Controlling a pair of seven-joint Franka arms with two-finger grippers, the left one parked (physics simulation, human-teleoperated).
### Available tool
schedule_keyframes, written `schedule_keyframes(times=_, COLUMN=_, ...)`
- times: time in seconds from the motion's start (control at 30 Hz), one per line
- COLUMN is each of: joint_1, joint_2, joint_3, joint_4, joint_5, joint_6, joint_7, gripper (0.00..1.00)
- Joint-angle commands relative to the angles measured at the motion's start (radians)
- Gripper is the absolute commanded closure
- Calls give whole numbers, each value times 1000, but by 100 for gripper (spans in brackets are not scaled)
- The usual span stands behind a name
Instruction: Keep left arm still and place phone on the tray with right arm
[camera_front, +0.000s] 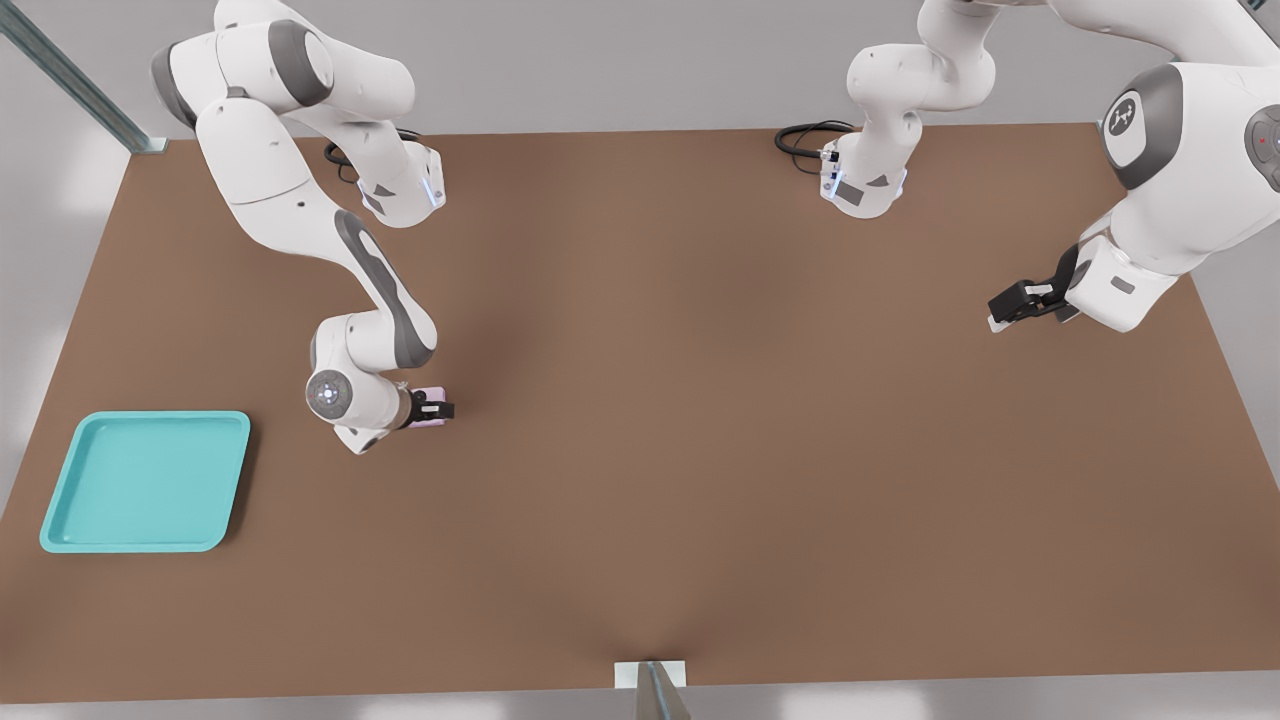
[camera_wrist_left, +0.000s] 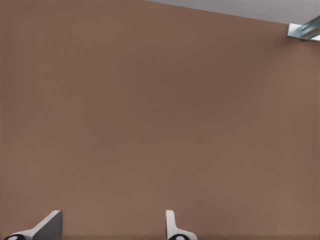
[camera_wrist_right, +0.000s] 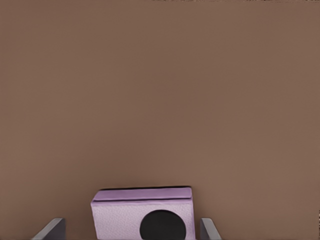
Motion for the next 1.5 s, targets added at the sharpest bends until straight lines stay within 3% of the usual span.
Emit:
schedule_keyframes(times=0.0, joint_1=0, joint_2=1, joint_3=0, joint_4=0, joint_5=-9, joint_6=12, joint_7=-52, gripper=0)
schedule_keyframes(times=0.33, joint_1=0, joint_2=21, joint_3=0, joint_4=-21, joint_5=-11, joint_6=51, joint_7=-52, gripper=0)
schedule_keyframes(times=0.53, joint_1=0, joint_2=30, joint_3=0, joint_4=-26, joint_5=-11, joint_6=68, joint_7=-52, gripper=4)
schedule_keyframes(times=0.7, joint_1=0, joint_2=24, joint_3=0, joint_4=-26, joint_5=-11, joint_6=64, joint_7=-52, gripper=18)
schedule_keyframes(times=1.03, joint_1=-23, joint_2=-43, joint_3=0, joint_4=-15, joint_5=-11, joint_6=14, joint_7=-87, gripper=18)
schedule_keyframes(times=1.2, joint_1=-236, joint_2=-66, joint_3=-11, joint_4=77, joint_5=-80, joint_6=-9, joint_7=-294, gripper=18)
schedule_keyframes(times=1.27, joint_1=-330, joint_2=-19, joint_3=-14, joint_4=137, joint_5=-186, joint_6=9, joint_7=-326, gripper=18)
schedule_keyframes(times=1.47, joint_1=-562, joint_2=170, joint_3=-14, joint_4=376, joint_5=-186, joint_6=63, joint_7=-687, gripper=18)
